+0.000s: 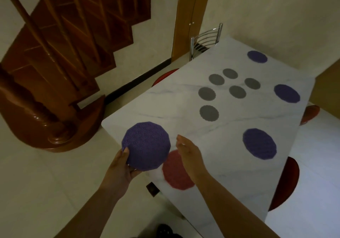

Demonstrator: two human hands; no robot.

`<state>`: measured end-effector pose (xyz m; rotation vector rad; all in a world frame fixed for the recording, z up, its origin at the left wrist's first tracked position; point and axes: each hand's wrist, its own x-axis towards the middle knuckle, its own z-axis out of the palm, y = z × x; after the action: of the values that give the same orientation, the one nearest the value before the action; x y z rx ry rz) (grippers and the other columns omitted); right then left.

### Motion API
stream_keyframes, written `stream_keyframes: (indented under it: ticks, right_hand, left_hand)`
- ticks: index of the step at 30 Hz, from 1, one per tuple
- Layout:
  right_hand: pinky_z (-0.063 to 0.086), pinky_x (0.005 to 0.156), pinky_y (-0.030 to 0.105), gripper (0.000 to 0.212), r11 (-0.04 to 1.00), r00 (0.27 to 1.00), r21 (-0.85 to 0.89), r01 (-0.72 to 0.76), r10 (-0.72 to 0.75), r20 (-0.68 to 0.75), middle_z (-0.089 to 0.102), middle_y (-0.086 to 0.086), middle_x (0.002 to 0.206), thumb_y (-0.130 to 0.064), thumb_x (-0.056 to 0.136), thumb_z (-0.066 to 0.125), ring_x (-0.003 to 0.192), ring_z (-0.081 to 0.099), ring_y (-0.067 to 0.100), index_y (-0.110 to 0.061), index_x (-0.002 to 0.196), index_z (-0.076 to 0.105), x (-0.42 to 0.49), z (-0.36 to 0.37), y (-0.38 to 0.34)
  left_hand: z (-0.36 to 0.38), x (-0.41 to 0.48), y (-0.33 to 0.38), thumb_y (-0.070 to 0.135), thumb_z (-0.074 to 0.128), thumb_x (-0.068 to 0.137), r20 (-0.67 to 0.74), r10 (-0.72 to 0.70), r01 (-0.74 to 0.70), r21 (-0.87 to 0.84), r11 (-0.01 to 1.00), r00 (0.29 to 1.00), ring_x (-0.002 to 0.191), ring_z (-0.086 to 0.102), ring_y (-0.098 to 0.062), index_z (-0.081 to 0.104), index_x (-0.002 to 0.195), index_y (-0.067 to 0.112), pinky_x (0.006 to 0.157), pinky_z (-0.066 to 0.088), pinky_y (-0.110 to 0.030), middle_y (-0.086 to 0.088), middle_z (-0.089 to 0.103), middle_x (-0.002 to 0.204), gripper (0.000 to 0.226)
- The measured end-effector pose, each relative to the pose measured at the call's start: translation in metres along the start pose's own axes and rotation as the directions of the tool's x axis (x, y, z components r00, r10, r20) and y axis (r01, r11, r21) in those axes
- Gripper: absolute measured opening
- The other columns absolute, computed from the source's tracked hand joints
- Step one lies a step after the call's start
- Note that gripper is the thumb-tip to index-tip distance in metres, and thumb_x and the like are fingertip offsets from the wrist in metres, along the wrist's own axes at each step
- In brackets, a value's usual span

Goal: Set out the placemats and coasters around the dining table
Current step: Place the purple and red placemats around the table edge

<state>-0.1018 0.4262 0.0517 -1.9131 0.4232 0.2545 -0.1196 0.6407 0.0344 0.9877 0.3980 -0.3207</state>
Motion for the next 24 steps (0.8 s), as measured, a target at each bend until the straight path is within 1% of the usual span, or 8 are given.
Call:
stream_keyframes:
  ticks: [2,5,7,11,15,18,21,24]
  right_hand:
    - [0.039,0.107,0.04,0.04,0.999,0.997,-0.024,0.034,-0.032,0.071,0.054,0.001,0.134,-0.037,0.096,0.043,0.123,0.051,0.021,-0.021,0.132,0.048,0.004,0.015,-0.021]
    - [0.039,0.107,0.041,0.046,0.999,0.996,-0.009,0.041,-0.04,0.081,0.05,0.005,0.138,-0.035,0.094,0.047,0.123,0.051,0.023,-0.018,0.137,0.044,0.014,0.037,-0.045]
    - [0.038,0.106,0.033,0.046,0.998,0.997,-0.053,0.045,-0.041,0.061,0.051,0.006,0.137,-0.033,0.095,0.047,0.12,0.051,0.021,-0.016,0.137,0.043,0.022,0.053,-0.054]
    - [0.038,0.086,0.019,0.039,0.994,0.996,-0.094,0.062,-0.068,-0.057,0.058,0.002,0.124,-0.033,0.093,0.05,0.098,0.05,0.008,-0.019,0.129,0.052,0.035,0.094,-0.069]
    - [0.042,0.07,0.007,0.026,0.997,0.97,0.009,0.08,-0.076,-0.231,0.064,-0.006,0.106,-0.03,0.088,0.061,0.083,0.058,0.001,-0.021,0.112,0.061,0.047,0.141,-0.094]
    - [0.041,0.06,0.001,0.014,0.996,0.949,0.073,0.042,-0.017,-0.315,0.058,-0.016,0.092,-0.026,0.086,0.064,0.076,0.054,-0.008,-0.028,0.098,0.057,0.059,0.17,-0.112]
    - [0.043,0.068,0.008,0.013,0.992,0.929,0.122,-0.028,0.071,-0.364,0.06,-0.016,0.091,-0.026,0.086,0.063,0.081,0.056,-0.003,-0.025,0.099,0.062,0.076,0.183,-0.127]
    - [0.051,0.082,0.028,0.018,0.976,0.897,0.197,-0.093,0.168,-0.409,0.065,-0.006,0.095,-0.025,0.086,0.063,0.087,0.062,0.011,-0.017,0.102,0.065,0.099,0.183,-0.137]
  left_hand:
    - [-0.003,0.005,0.007,0.038,0.05,0.087,0.0,-0.004,0.004,-0.013,1.0,1.0,0.111,0.065,-0.03,0.048,0.135,0.026,0.08,0.059,-0.043,-0.007,0.057,0.135,0.05]
    - [-0.013,0.017,0.023,0.037,0.048,0.09,0.009,-0.017,0.017,-0.022,1.0,1.0,0.108,0.066,-0.031,0.051,0.13,0.027,0.08,0.059,-0.045,-0.008,0.06,0.131,0.041]
    - [-0.026,0.029,0.036,0.037,0.046,0.092,0.018,-0.035,0.035,-0.005,0.999,0.999,0.104,0.067,-0.032,0.049,0.131,0.025,0.08,0.059,-0.046,-0.009,0.06,0.129,0.041]
    - [-0.059,0.06,0.07,0.038,0.049,0.09,0.07,-0.098,0.095,0.044,0.995,0.993,0.105,0.067,-0.033,0.047,0.135,0.022,0.077,0.06,-0.045,-0.01,0.063,0.127,0.048]
    - [-0.097,0.103,0.111,0.037,0.057,0.085,0.157,-0.17,0.155,0.101,0.983,0.973,0.107,0.067,-0.028,0.055,0.124,0.028,0.07,0.06,-0.044,-0.002,0.068,0.123,0.04]
    - [-0.118,0.135,0.14,0.038,0.056,0.086,0.197,-0.214,0.181,0.173,0.968,0.957,0.107,0.067,-0.021,0.057,0.124,0.032,0.069,0.059,-0.041,0.005,0.067,0.124,0.039]
    - [-0.125,0.165,0.165,0.042,0.055,0.087,0.264,-0.243,0.185,0.227,0.956,0.933,0.111,0.065,-0.02,0.052,0.132,0.029,0.072,0.059,-0.039,0.003,0.064,0.129,0.047]
    - [-0.119,0.198,0.184,0.046,0.054,0.087,0.348,-0.283,0.192,0.273,0.942,0.894,0.115,0.063,-0.021,0.052,0.133,0.031,0.075,0.058,-0.038,0.002,0.064,0.129,0.048]
